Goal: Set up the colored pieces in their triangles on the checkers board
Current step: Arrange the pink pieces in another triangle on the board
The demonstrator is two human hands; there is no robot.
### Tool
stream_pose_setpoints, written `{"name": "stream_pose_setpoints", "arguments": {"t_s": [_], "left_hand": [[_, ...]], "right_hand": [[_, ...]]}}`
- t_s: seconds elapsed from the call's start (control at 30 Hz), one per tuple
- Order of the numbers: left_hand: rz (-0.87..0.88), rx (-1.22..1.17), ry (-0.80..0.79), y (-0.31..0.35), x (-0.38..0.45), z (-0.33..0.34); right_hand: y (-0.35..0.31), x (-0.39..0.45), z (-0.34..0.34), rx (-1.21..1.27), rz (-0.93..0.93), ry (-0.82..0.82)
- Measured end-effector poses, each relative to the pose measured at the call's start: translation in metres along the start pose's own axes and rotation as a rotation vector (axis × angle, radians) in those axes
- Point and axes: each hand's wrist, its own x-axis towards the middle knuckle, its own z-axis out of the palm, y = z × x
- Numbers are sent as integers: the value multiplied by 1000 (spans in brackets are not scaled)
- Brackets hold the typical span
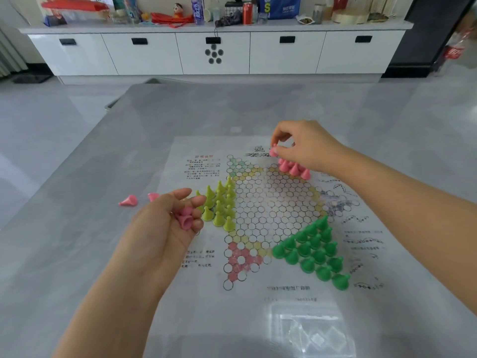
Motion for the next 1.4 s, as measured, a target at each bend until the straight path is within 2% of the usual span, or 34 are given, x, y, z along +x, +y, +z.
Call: {"name": "stream_pose_setpoints", "arguments": {"t_s": [0.27, 0.53, 0.93, 1.1, 1.17, 1.23, 1.3, 1.4], "left_hand": [[49, 73, 17, -1, -1, 0], [55, 91, 13, -1, -2, 1], [66, 95, -14, 0, -4, 0], [106, 175, -79, -2, -10, 2], [106, 213, -148, -3, -15, 3], [116, 262, -218, -5, -19, 3], [149, 341, -274, -6, -23, 3], [200, 438, -333, -9, -26, 3]], "right_hand": [[6, 4, 12, -300, -94, 81], [16, 9, 14, -367, -101, 112], [18, 10, 15, -408, -125, 101], [0, -5, 5, -196, -186, 148], [-16, -18, 6, -215, -279, 111], [-33, -37, 14, -237, -359, 3], [-44, -54, 23, -188, -393, -88], [-50, -73, 33, -100, -393, -127]]}}
